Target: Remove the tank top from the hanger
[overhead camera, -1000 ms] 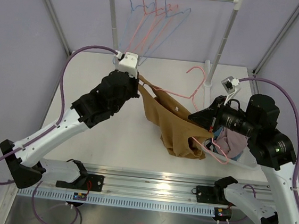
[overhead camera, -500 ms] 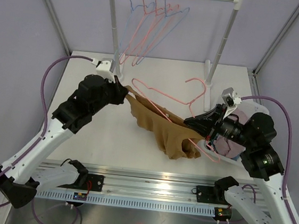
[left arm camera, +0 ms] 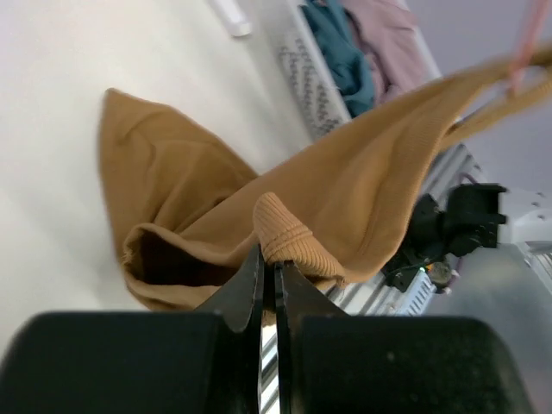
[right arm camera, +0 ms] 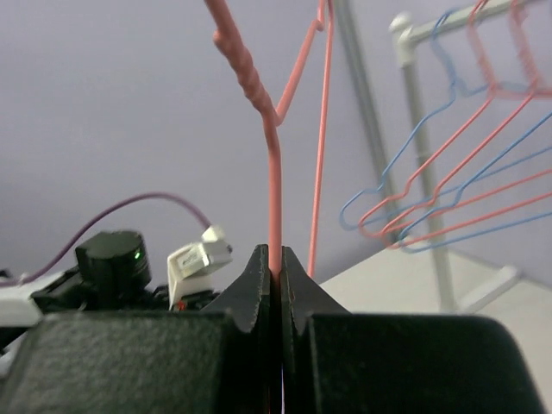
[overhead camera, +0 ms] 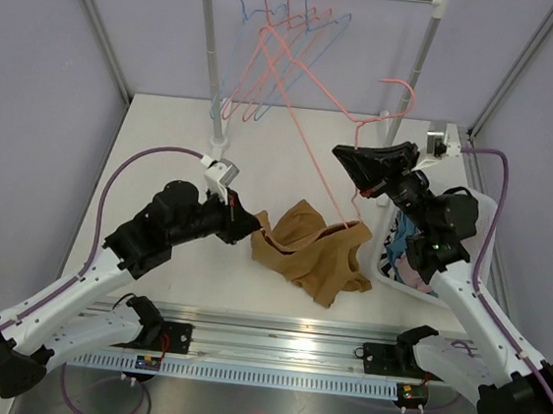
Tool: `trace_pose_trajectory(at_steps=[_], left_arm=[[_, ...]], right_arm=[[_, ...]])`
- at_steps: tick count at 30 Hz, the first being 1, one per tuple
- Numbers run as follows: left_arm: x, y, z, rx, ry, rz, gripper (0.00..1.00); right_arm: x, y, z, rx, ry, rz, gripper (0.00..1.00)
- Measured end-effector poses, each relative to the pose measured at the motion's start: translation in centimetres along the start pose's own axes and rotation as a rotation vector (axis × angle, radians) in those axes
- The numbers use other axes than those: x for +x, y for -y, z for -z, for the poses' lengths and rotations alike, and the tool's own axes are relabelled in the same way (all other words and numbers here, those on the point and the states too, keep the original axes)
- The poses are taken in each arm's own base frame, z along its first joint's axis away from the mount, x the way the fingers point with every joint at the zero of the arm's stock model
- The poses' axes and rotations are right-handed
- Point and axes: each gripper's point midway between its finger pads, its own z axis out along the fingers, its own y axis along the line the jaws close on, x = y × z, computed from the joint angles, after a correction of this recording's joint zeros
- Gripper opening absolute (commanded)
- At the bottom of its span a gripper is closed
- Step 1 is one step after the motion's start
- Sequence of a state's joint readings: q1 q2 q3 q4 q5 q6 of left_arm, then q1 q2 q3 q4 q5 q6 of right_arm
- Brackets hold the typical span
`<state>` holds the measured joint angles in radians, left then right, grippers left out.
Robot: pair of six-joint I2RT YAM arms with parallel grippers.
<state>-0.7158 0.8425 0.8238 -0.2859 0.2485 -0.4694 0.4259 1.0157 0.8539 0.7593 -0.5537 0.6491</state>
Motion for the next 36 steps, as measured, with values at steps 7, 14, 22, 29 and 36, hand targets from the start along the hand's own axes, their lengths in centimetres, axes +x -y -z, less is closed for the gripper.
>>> trace_pose_trajectory(at_steps=[7, 14, 22, 29, 36], left_arm=[[1.2, -4.4, 0.1, -0.214, 0.039, 0.059, 0.00], [2.2, -8.8, 1.5, -0.456, 0.067, 0.106, 0.13], [-0.1, -9.2, 2.9, -0.545, 0.081, 0.071, 0.71], [-1.6, -7.8, 5.7, -0.531, 0.101, 0.035, 0.99], [-1.9, -7.0, 8.9, -0.518, 0.116, -0.023, 0.99]], right_arm=[[-6.1, -0.2, 6.0, 0.197, 0.361, 0.292, 0.00], [-6.0, 5.1, 7.8, 0.606, 0.139, 0.286, 0.00], [-7.1, 9.4, 7.8, 0.954, -0.162, 0.261, 0.00], [-7.8, 17.3, 2.5, 1.087, -0.372, 0.279, 0.00], [-6.9, 23.9, 0.2, 1.126, -0.480, 0.281, 0.00]])
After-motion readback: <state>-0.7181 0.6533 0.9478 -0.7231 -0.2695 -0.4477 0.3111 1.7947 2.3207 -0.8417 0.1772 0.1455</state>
